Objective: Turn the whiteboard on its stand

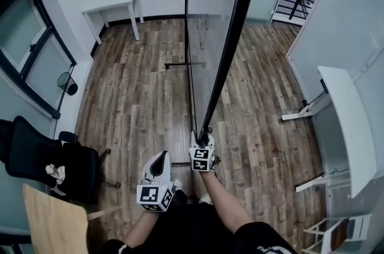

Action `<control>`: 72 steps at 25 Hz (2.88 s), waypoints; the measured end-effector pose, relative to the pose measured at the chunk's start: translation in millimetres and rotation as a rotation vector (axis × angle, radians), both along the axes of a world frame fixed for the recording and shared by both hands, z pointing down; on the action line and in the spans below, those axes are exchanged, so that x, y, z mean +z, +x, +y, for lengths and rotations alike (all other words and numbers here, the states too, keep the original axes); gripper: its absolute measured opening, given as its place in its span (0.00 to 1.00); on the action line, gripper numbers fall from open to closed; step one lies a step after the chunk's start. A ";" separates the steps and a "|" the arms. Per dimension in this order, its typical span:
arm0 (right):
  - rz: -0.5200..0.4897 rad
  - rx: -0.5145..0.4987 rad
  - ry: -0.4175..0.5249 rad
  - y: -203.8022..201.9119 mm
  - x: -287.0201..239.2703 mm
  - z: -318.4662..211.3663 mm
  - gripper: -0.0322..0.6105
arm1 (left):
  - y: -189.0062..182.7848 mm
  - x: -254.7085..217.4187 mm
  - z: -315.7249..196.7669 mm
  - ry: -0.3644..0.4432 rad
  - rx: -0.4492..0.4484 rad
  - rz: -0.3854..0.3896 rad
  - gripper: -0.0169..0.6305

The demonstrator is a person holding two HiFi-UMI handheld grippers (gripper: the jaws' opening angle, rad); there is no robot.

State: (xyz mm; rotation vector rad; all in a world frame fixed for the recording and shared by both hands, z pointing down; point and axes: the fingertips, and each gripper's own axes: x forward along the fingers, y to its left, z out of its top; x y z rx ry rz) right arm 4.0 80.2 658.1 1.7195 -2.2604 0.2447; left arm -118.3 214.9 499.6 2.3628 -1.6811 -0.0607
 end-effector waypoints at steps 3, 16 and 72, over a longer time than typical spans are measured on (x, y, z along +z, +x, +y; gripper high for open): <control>-0.002 -0.003 0.000 -1.1 -1.6 8.0 0.25 | 3.4 -2.0 2.0 0.000 -0.009 0.003 0.05; -0.039 -0.155 -0.091 10.4 -20.4 56.6 0.34 | 7.9 -24.4 0.0 0.053 -0.031 -0.006 0.05; -0.214 -0.170 0.103 52.3 -147.3 125.5 0.07 | 25.4 -15.2 2.1 0.050 -0.033 -0.007 0.05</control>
